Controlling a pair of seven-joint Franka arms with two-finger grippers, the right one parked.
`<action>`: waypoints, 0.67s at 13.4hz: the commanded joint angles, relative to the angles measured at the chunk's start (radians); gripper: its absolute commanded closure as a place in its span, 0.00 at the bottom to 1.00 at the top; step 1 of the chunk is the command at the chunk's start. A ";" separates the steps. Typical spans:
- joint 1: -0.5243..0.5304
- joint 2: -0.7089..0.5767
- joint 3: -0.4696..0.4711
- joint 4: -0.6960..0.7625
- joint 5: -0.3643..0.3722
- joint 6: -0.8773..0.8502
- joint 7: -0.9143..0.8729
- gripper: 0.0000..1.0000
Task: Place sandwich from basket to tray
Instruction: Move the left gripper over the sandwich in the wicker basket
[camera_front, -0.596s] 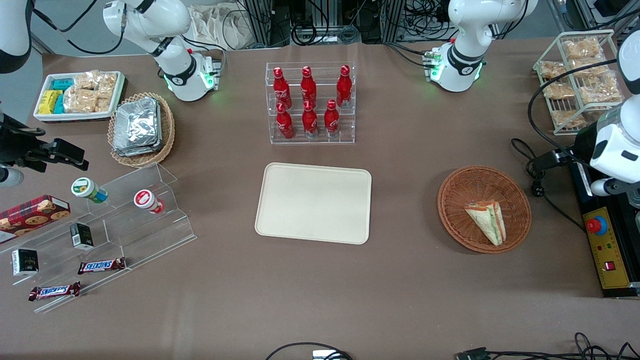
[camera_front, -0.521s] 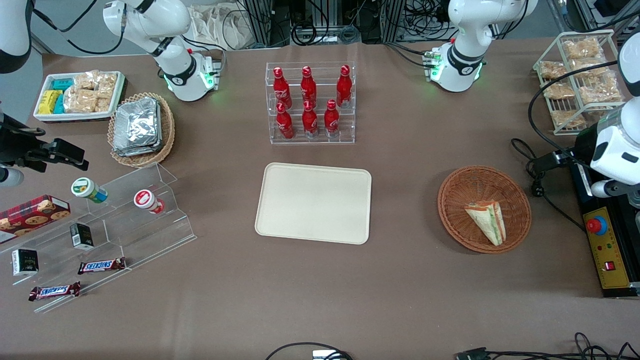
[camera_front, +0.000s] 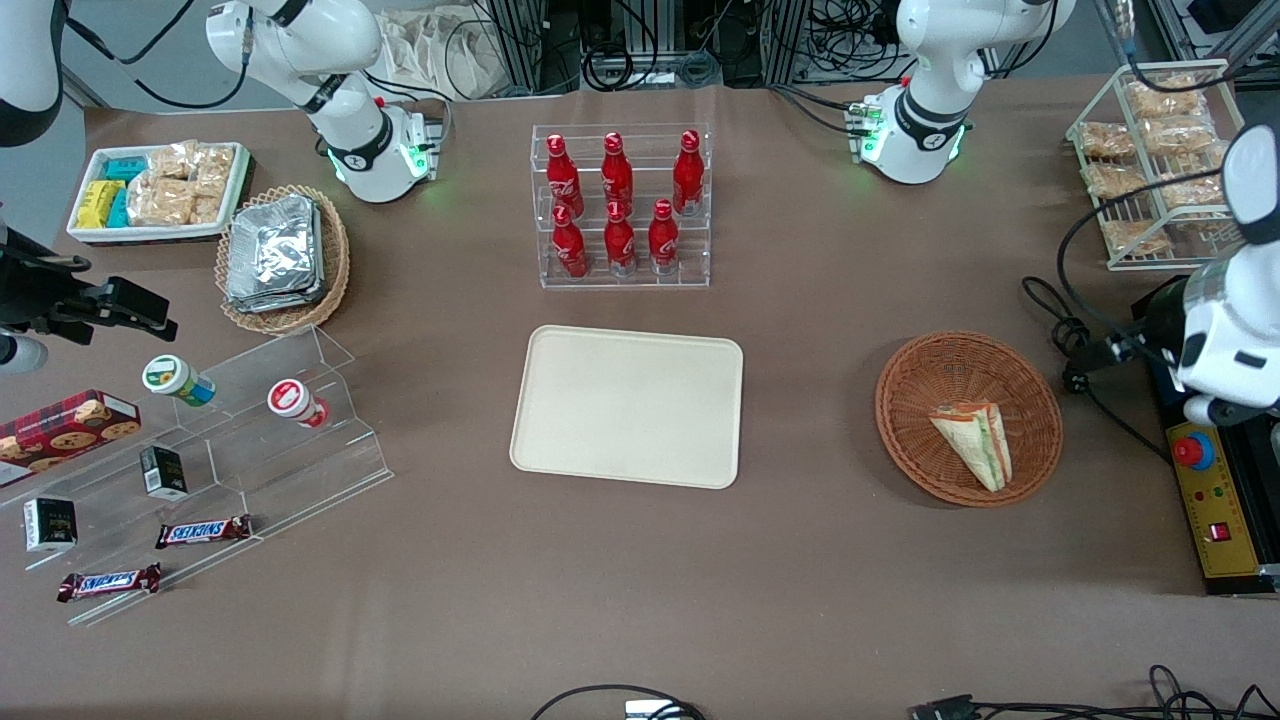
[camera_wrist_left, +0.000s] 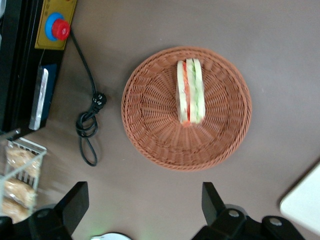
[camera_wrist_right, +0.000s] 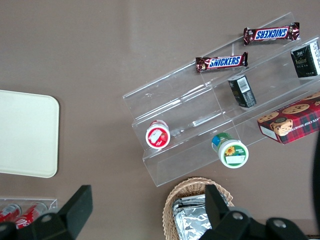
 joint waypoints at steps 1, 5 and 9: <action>0.009 -0.009 -0.006 -0.116 0.017 0.130 -0.102 0.00; 0.009 -0.032 0.046 -0.392 0.004 0.436 -0.187 0.00; 0.009 -0.001 0.060 -0.501 -0.067 0.622 -0.225 0.00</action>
